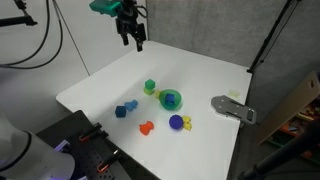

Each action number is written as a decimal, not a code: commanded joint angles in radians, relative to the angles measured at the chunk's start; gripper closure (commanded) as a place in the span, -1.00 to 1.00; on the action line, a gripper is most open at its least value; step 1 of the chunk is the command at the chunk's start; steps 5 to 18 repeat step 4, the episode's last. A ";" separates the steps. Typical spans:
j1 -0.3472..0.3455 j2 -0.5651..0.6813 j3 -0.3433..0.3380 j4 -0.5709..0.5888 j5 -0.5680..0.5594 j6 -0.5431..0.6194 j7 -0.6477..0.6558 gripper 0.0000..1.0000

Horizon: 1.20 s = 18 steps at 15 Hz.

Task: Remove the light blue toy from the green bowl and put it on top of the green block

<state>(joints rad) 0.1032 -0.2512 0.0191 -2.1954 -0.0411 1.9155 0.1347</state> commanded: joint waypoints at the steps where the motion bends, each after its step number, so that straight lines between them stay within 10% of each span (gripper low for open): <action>1: -0.023 -0.015 0.023 -0.007 0.005 -0.007 -0.004 -1.00; 18: -0.023 -0.032 0.026 -0.024 0.006 -0.008 -0.005 -1.00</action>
